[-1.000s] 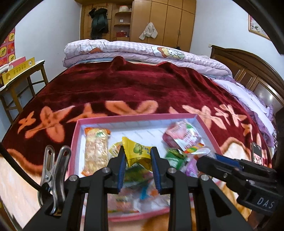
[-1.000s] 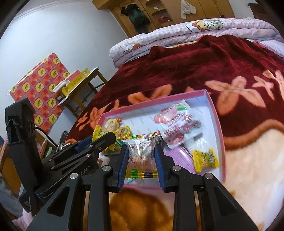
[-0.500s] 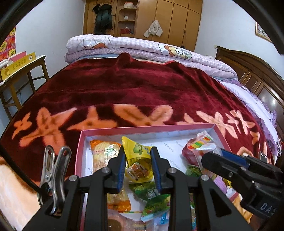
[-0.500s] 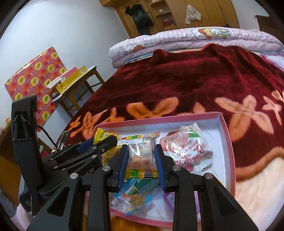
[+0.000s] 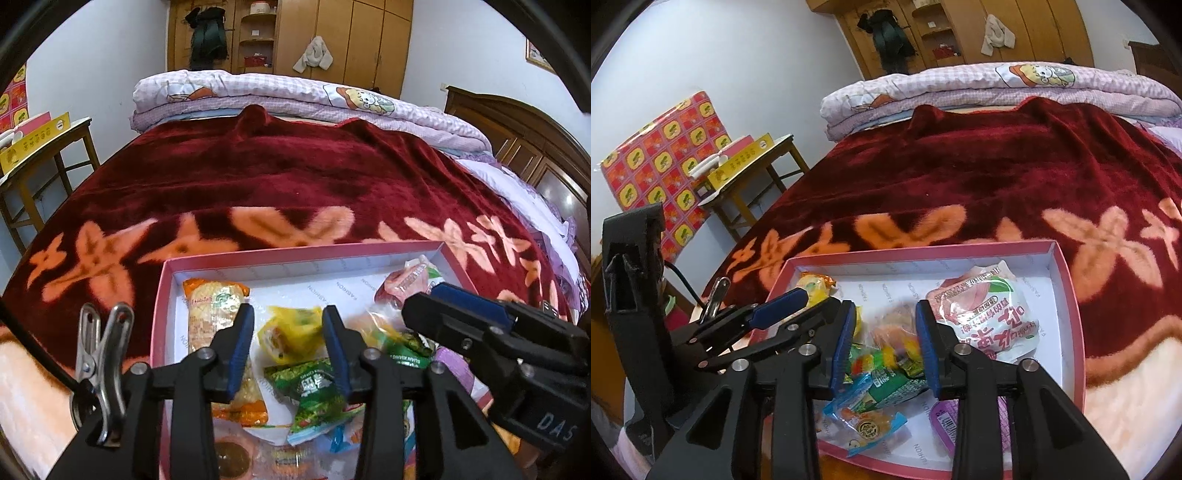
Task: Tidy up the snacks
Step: 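Open both tools to release the yellow candy and clear packet into the box, then withdraw both open tools from the box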
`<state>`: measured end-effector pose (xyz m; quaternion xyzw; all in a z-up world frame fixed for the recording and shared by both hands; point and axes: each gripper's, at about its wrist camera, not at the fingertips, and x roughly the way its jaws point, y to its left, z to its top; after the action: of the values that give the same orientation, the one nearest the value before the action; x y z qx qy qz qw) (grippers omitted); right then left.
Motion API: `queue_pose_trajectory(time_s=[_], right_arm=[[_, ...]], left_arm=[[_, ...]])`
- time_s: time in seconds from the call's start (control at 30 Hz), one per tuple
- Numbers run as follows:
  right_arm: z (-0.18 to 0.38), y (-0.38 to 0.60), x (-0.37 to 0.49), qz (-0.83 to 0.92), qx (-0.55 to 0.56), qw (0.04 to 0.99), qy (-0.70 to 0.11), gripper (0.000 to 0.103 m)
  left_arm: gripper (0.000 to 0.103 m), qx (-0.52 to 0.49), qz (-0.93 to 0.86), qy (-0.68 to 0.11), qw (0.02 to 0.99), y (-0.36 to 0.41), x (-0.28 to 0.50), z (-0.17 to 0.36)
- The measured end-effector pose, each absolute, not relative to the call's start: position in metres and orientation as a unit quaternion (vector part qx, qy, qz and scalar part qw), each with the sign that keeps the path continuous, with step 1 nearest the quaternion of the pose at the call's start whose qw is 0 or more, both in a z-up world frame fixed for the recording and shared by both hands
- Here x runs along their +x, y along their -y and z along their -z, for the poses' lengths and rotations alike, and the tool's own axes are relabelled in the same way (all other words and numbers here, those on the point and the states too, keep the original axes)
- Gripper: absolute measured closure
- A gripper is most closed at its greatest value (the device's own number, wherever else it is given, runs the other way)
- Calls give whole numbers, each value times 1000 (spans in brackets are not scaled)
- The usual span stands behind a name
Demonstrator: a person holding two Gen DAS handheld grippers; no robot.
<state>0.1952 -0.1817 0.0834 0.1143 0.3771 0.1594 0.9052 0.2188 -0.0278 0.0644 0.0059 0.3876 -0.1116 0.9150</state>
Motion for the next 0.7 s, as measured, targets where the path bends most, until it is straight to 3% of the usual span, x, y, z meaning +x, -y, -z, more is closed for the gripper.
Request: queue_pose_trajectory(time_s=[0.7], right_arm=[[-96, 177, 148, -160, 122, 909, -366, 60]], left_arm=[[60, -35, 84, -394, 915, 5, 164, -80]])
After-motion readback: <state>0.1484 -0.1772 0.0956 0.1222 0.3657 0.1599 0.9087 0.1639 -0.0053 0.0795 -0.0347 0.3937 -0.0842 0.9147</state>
